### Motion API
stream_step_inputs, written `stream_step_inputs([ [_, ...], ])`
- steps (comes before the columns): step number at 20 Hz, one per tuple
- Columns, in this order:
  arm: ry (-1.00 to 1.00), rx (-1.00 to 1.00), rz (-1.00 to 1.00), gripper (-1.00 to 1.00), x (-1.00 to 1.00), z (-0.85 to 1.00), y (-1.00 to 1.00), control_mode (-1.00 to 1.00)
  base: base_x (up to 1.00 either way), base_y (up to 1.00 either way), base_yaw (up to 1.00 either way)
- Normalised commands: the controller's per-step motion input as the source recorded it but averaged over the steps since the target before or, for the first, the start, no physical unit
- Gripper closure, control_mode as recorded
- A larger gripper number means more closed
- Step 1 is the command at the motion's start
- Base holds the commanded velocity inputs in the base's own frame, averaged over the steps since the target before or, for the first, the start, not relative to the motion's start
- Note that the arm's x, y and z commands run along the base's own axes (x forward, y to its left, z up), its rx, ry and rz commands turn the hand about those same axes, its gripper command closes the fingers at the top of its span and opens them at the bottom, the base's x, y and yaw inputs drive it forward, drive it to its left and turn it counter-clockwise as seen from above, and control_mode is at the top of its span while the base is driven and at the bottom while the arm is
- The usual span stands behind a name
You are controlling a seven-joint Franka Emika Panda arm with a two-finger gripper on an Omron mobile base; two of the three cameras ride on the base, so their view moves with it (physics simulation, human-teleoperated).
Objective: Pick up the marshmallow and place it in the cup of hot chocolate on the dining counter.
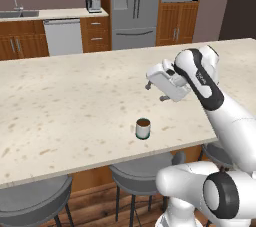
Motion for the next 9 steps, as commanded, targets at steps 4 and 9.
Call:
stream_step_inputs([
  [4,-0.66,-0.18,0.01,-1.0,-0.71,0.61,0.07,-1.0,0.0,0.0,0.0],
  [9,-0.33,0.0,0.0,-1.0,-0.63,0.74,-0.01,-1.0,0.0,0.0,0.0],
])
